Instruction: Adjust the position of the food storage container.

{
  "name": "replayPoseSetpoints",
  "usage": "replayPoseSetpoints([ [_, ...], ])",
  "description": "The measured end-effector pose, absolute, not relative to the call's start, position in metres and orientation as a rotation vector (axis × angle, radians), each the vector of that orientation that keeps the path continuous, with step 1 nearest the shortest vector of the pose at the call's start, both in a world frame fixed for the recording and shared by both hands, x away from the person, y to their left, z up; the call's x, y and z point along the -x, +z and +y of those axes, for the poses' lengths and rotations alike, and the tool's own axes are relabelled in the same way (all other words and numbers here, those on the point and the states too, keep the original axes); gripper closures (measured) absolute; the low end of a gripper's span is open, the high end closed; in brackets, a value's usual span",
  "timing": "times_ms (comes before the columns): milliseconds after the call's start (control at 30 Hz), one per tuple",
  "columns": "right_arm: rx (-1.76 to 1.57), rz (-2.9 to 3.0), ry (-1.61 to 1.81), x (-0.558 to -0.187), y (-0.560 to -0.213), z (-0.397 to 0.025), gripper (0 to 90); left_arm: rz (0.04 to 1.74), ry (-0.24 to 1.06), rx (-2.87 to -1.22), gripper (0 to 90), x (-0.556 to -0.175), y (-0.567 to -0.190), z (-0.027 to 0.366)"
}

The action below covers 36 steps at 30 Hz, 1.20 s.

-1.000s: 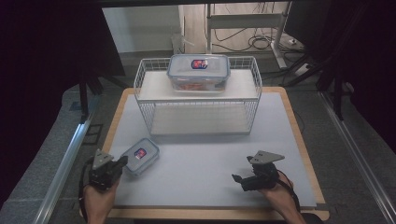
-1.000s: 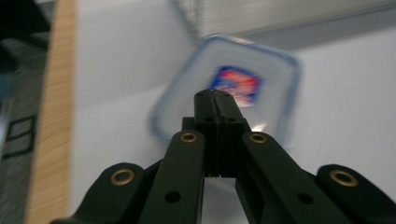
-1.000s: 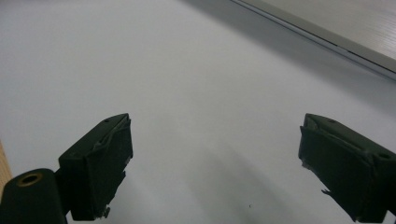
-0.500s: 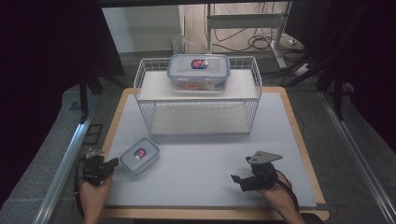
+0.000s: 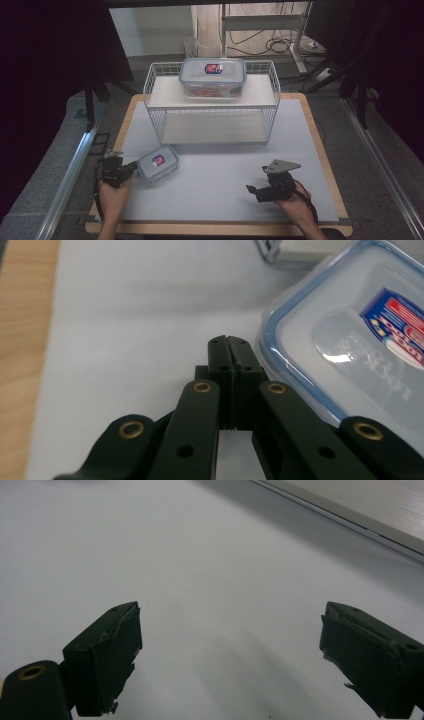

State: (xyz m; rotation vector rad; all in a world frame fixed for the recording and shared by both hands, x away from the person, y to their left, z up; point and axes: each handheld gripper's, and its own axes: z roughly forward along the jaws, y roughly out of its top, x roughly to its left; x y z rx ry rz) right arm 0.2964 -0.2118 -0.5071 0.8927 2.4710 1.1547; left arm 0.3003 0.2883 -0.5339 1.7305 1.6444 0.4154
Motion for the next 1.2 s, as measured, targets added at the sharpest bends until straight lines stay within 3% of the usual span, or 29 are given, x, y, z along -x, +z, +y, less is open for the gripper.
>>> replayPoseSetpoints([
  [133, -0.913, 2.475, 1.136, -0.298, -0.508, -0.211, 9.9, 1.624, 0.407, -1.775, 90.0, -0.318, -0.536, 0.272],
  [300, -0.957, 2.500, 1.109, -0.301, -0.511, -0.211, 3.5, 1.555, 0.378, -1.832, 90.0, -0.328, -0.536, 0.247],
  [433, -0.983, 2.497, 1.096, -0.300, -0.509, -0.212, 7.0, 1.538, 0.361, -1.838, 89.6, -0.322, -0.532, 0.248],
  [500, -0.991, 2.483, 1.079, -0.299, -0.507, -0.212, 15.2, 1.549, 0.354, -1.824, 89.5, -0.316, -0.531, 0.252],
  [667, -0.989, 2.498, 1.077, -0.299, -0.498, -0.214, 52.1, 1.529, 0.299, -1.849, 89.7, -0.295, -0.530, 0.251],
  [800, -0.963, 2.516, 1.106, -0.304, -0.492, -0.211, 72.1, 1.517, 0.328, -1.886, 89.9, -0.298, -0.530, 0.239],
  [967, -0.927, 2.532, 1.129, -0.313, -0.487, -0.207, 84.0, 1.502, 0.322, -1.907, 89.9, -0.315, -0.532, 0.229],
  [1200, -0.951, 2.551, 1.149, -0.327, -0.489, -0.201, 87.0, 1.448, 0.307, -1.928, 89.9, -0.332, -0.532, 0.208],
])
